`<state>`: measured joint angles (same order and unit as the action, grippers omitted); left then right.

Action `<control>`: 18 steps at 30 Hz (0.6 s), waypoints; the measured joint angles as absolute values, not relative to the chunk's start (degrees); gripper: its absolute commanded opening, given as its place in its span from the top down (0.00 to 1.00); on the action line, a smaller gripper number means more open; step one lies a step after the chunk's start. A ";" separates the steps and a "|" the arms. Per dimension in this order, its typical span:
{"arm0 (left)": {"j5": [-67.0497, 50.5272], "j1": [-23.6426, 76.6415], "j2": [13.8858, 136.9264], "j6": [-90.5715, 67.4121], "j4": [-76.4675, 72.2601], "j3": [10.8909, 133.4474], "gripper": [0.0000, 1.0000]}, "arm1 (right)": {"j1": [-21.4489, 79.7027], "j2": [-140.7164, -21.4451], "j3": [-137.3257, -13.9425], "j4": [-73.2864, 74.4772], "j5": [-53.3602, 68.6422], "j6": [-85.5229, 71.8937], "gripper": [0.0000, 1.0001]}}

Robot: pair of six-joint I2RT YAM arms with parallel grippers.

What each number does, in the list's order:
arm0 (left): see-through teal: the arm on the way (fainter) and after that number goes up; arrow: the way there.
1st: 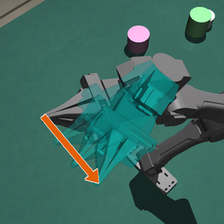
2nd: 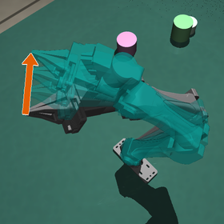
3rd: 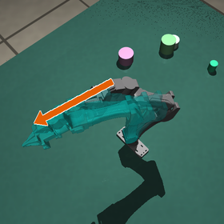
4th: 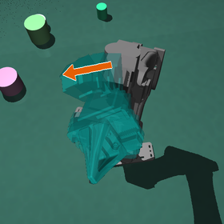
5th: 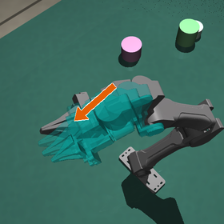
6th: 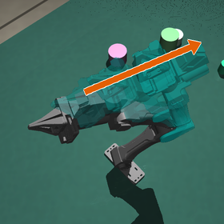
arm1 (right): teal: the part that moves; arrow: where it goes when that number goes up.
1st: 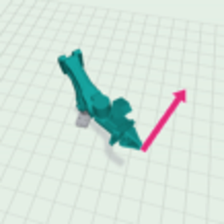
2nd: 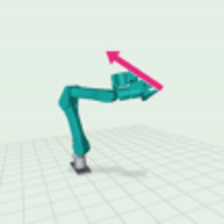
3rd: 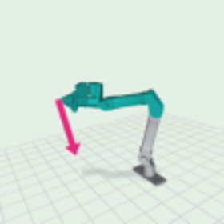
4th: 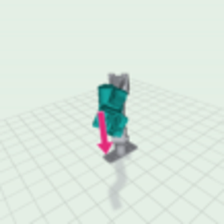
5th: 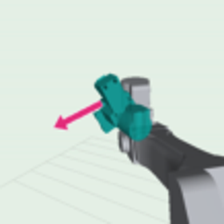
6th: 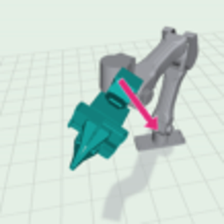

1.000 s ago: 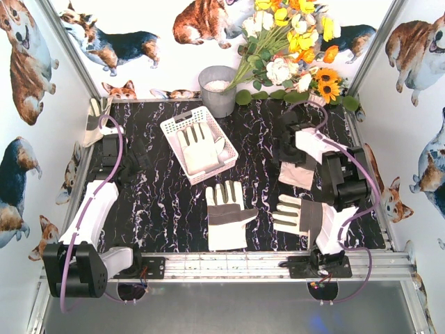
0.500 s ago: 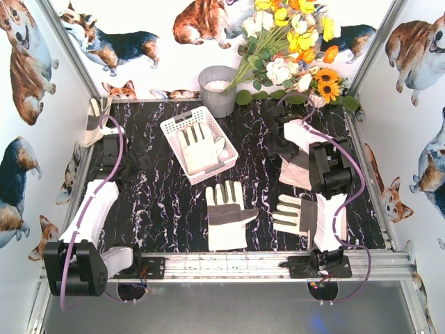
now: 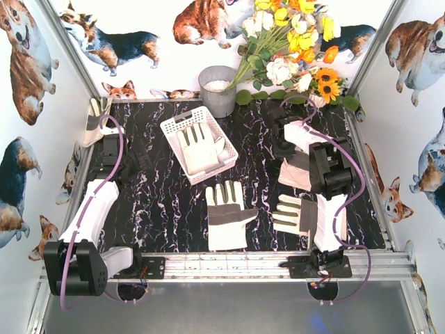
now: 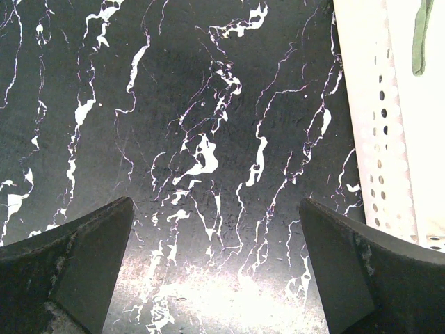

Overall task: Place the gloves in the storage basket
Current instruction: Pick up the glove from the center of the board.

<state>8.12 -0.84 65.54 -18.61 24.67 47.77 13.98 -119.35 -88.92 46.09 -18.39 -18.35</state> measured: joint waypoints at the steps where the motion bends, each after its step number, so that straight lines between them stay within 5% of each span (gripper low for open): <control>1: 8.12 -0.84 65.54 -18.61 24.67 47.77 0.00 | 13.96 -119.13 -88.58 45.93 -18.24 -18.20 0.98; 18: 6.33 -0.84 64.01 -18.63 24.62 47.77 0.00 | 13.82 -97.19 -81.25 46.09 -5.45 -18.24 1.00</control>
<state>6.33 -0.84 64.01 -18.63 24.62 47.77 13.82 -97.19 -81.25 46.09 -5.45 -18.24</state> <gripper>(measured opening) 0.995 0.049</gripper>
